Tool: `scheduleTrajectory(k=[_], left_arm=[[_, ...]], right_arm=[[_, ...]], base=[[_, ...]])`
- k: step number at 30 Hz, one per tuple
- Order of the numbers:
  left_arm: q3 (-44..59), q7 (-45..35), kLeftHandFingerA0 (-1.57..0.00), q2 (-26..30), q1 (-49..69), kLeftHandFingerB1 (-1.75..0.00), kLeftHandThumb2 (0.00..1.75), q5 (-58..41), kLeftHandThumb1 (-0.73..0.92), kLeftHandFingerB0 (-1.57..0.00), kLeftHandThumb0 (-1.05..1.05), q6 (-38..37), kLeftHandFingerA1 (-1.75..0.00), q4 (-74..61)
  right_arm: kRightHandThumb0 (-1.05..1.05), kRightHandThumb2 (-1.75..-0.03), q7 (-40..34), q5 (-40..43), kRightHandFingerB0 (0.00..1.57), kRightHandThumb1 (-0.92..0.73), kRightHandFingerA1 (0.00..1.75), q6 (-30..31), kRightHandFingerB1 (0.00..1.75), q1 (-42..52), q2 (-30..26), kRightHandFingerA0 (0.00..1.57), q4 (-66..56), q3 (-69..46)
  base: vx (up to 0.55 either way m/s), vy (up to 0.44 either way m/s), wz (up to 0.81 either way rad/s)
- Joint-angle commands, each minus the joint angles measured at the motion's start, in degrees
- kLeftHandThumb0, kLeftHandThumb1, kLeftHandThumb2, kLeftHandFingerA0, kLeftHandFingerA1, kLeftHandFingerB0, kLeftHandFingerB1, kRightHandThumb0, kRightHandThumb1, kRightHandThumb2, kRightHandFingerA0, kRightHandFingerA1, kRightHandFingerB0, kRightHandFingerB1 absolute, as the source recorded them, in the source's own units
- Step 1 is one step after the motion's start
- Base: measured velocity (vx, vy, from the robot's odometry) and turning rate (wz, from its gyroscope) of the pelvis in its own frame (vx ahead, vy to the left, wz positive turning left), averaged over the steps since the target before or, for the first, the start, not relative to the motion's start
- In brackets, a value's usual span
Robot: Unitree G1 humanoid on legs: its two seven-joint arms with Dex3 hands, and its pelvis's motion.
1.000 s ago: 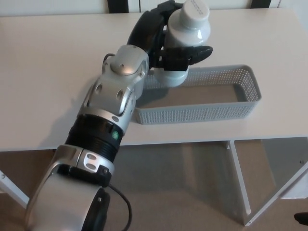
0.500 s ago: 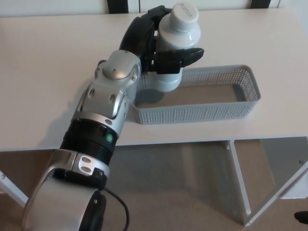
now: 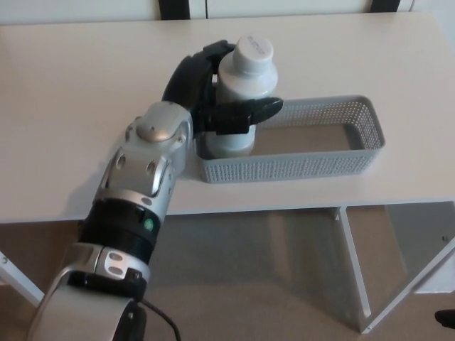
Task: The robot walk up to a desk on which a bottle is kept on the left hand side and a container is kept on the right hand side. The robot uses its left hand to pick up the bottle and places it in the container.
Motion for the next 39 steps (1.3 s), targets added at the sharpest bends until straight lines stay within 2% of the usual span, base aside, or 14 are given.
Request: scheduleTrajectory(k=[1,4,5,6,8,9,15,26,27,28,29,31,32,39], left_arm=[[1.4,-1.8,-0.81,0.2,2.6,-0.99,0.65,-2.7,0.83,-0.67,-0.14,3.5,-1.61,-4.3],[1.0,-1.9,-0.85,0.2,3.3,-0.81,0.64,-2.4,0.82,-0.73,-0.15,3.6,-1.53,-5.3],[-1.8,-2.3,-0.46,1.3,4.6,-0.3,0.6,0.6,0.68,-0.24,-0.49,2.2,-0.56,-6.3],[-2.8,-3.5,0.0,1.9,4.9,-0.14,0.85,1.2,0.51,0.0,-0.7,1.9,-0.16,-6.5],[-3.8,-4.8,0.0,2.6,5.1,-0.14,0.85,1.2,0.51,0.0,-0.7,2.0,-0.16,-6.9],[-4.2,-5.5,0.0,3.1,5.4,0.0,0.83,1.1,0.52,0.0,-0.82,2.2,0.0,-7.4],[-4.1,-7.6,0.0,4.9,5.3,0.0,0.89,-0.4,0.59,0.0,-0.92,3.8,0.0,-8.4],[-2.3,-9.7,0.0,7.6,1.9,0.0,0.87,-1.6,0.56,0.0,-0.9,7.7,0.0,-12.6],[-2.3,-9.6,0.0,7.7,1.8,0.0,0.61,-1.5,0.66,0.0,-0.81,7.8,0.0,-13.0],[-2.3,-9.5,0.0,7.8,1.6,0.0,0.61,-1.4,0.66,0.0,-0.81,7.8,0.0,-13.3],[-2.1,-9.2,0.0,8.4,-0.4,0.0,0.87,-1.1,0.52,0.0,-0.9,8.1,0.0,-14.3],[-1.9,-8.9,0.0,9.1,-2.8,0.0,0.87,-0.7,0.52,0.0,-0.9,8.5,0.0,-15.5],[-2.1,-9.2,0.0,10.4,-6.4,0.0,0.6,0.1,0.65,0.0,-0.89,8.9,0.0,-16.1],[-2.5,-11.9,0.0,13.8,-14.8,0.0,0.59,0.0,0.62,0.0,-0.86,9.1,0.0,-16.7]], right_arm=[[-0.51,-0.59,-0.2,0.1,0.57,-0.63,0.53,0.8,0.47,0.6,-0.8,0.67,-1.4,-0.3],[-0.51,-0.59,-0.2,0.2,0.58,-0.64,0.54,0.8,0.48,0.6,-0.7,0.67,-1.6,-0.3],[-0.52,-0.59,-0.1,0.3,0.58,-0.63,0.54,0.4,0.48,0.6,-0.6,0.68,-1.3,-0.4],[-0.51,-0.59,-0.1,0.4,0.59,-0.62,0.54,0.4,0.48,0.6,-0.6,0.68,-1.3,-0.5],[-0.51,-0.59,0.0,0.4,0.59,-0.62,0.54,0.5,0.48,0.6,-0.5,0.68,-1.4,-0.5],[-0.52,-0.59,0.0,0.5,0.59,-0.61,0.55,0.4,0.48,0.5,-0.5,0.68,-1.3,-0.5],[-0.53,-0.59,0.0,0.1,0.58,-0.63,0.53,0.1,0.47,0.0,-0.9,0.67,-0.7,-0.4],[-0.52,-0.59,0.3,0.4,0.59,-0.62,0.54,0.4,0.48,-0.2,-0.8,0.68,-0.1,-0.5],[-0.53,-0.59,0.3,0.3,0.59,-0.61,0.54,0.4,0.48,-0.3,-0.8,0.68,0.1,-0.4],[-0.53,-0.59,0.2,0.2,0.59,-0.61,0.54,0.4,0.48,-0.3,-0.8,0.68,0.2,-0.4],[-0.53,-0.59,-0.2,0.1,0.63,-0.62,0.52,0.9,0.47,-0.7,-0.7,0.68,0.4,-0.4],[-0.53,-0.59,-0.7,-0.1,0.63,-0.62,0.52,1.5,0.47,-1.1,-0.7,0.68,0.6,-0.4],[-0.52,-0.59,-1.0,-0.4,0.64,-0.62,0.53,1.1,0.48,-1.3,-0.8,0.71,0.8,-0.5],[-0.52,-0.58,-0.1,-0.4,0.56,-0.62,0.51,0.2,0.46,-1.5,-1.4,0.66,1.9,-0.5]], base=[[0.0,0.0,0.0],[0.0,0.0,0.0],[0.0,0.0,0.0],[0.0,0.0,0.0],[0.0,0.0,0.0],[0.0,0.0,0.0],[0.0,0.0,0.0],[0.0,0.0,0.0],[0.0,0.0,0.0],[0.0,0.0,0.0],[0.0,0.0,0.0],[0.0,0.0,0.0],[0.0,0.0,0.0],[0.0,0.0,0.0]])
